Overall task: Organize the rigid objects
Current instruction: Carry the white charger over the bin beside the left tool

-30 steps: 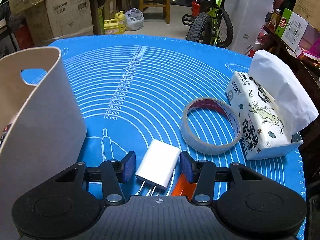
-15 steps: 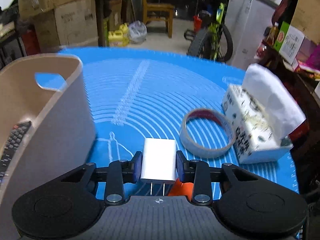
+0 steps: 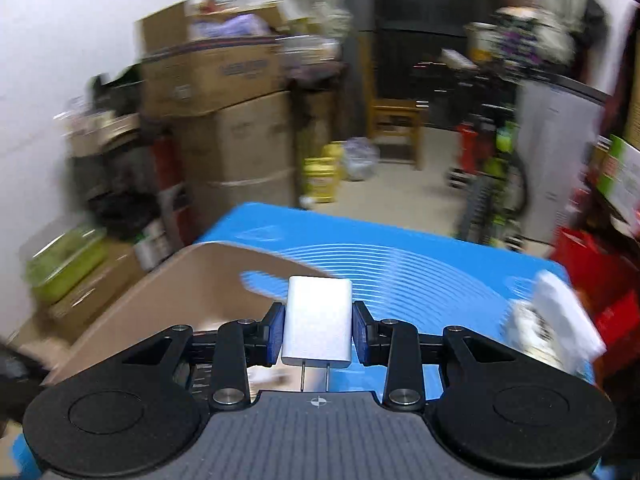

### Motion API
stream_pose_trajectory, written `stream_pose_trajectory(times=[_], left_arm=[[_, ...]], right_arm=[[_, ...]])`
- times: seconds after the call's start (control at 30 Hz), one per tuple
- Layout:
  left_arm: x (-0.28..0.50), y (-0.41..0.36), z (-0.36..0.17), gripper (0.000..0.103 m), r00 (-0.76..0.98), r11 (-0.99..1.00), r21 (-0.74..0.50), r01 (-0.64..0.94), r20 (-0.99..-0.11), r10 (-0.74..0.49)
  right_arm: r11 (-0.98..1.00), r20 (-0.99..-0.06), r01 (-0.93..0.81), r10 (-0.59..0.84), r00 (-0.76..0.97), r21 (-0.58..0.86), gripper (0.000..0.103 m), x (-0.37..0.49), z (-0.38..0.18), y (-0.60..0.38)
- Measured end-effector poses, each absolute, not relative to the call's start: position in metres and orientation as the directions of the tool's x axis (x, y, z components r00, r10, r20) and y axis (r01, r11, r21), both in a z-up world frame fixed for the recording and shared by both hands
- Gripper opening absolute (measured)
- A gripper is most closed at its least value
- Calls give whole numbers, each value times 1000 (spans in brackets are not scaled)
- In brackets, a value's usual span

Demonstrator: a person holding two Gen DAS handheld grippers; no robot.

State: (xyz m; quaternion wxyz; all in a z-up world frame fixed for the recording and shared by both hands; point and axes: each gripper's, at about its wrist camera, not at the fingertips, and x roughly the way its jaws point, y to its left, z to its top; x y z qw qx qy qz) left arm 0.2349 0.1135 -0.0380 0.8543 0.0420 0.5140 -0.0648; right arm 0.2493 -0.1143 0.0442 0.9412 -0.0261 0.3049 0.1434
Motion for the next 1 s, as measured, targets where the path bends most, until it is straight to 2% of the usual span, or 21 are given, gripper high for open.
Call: stream_pose_trajectory(times=[0.13, 0.4, 0.7, 1.0], left_arm=[[235, 114, -38, 11, 463, 988, 2, 155, -884, -71], [235, 115, -39, 11, 463, 988, -7, 156, -883, -79], [235, 115, -39, 11, 463, 988, -7, 156, -883, -80], [235, 115, -40, 11, 463, 988, -10, 155, -883, -82]], right_arm=[[907, -621, -421, 340, 706, 18, 42, 249, 43, -75], [817, -733, -577, 394, 554, 2, 42, 244, 12, -17], [744, -830, -668, 390, 400, 27, 42, 242, -14, 12], [707, -889, -705, 358, 287, 57, 42, 250, -40, 29]])
